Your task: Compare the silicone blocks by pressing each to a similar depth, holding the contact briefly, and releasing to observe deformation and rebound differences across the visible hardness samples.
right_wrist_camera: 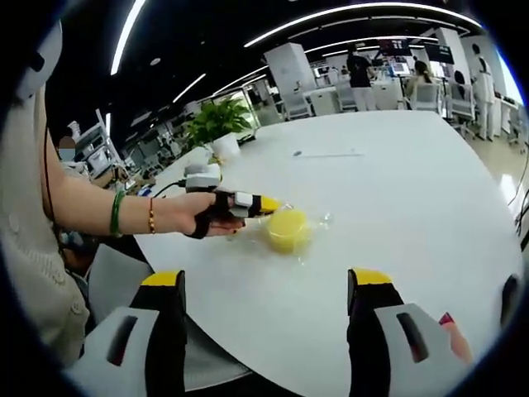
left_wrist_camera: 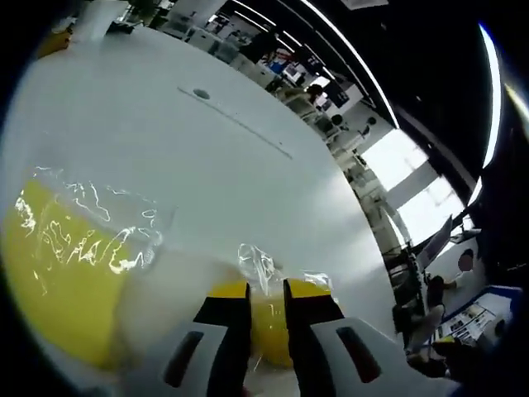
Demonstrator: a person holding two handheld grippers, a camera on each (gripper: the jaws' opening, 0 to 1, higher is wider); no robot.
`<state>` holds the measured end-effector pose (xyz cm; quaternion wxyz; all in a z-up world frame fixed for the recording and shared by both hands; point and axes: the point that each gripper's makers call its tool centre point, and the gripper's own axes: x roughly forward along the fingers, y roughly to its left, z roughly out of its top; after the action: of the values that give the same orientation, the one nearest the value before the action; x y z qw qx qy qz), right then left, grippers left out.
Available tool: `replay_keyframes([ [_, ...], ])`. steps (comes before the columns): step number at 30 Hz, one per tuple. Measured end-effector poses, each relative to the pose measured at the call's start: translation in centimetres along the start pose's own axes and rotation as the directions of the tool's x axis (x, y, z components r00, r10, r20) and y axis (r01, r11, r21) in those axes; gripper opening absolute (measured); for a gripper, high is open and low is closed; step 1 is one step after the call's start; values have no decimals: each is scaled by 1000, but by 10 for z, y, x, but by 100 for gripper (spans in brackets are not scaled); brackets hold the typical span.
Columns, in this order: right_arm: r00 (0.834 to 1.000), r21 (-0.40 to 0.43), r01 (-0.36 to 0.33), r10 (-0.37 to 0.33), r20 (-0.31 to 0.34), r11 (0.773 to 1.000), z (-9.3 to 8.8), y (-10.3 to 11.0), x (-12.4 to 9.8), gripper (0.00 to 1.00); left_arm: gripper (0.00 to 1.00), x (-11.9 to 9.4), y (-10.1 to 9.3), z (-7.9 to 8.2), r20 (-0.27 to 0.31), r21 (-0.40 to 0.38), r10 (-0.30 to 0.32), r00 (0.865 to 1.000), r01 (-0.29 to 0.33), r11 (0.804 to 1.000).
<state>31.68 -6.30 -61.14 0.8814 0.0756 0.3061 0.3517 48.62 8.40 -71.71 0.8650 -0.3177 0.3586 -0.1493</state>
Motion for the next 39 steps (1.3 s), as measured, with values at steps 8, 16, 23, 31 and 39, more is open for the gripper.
replay_keyframes([
  [8, 1000, -14, -19, 19, -3, 1000, 3, 10, 2, 73, 29, -10, -3, 15, 31, 92, 16, 999, -18, 996],
  [16, 1000, -40, -22, 22, -5, 999, 6, 22, 3, 73, 39, -33, -13, 28, 29, 298, 6, 1000, -15, 954],
  [23, 1000, -60, -25, 26, 10, 998, 13, 41, 6, 73, 42, -70, -25, 33, 28, 487, -25, 999, 9, 873],
  [31, 1000, -109, -14, 17, 21, 994, 23, 68, 7, 73, 45, -140, -32, 42, 57, 559, -108, 992, 58, 827],
  [39, 1000, -117, 11, -8, 23, 993, 21, 92, 8, 75, 51, -234, -6, 59, 141, 502, -153, 978, 62, 863],
])
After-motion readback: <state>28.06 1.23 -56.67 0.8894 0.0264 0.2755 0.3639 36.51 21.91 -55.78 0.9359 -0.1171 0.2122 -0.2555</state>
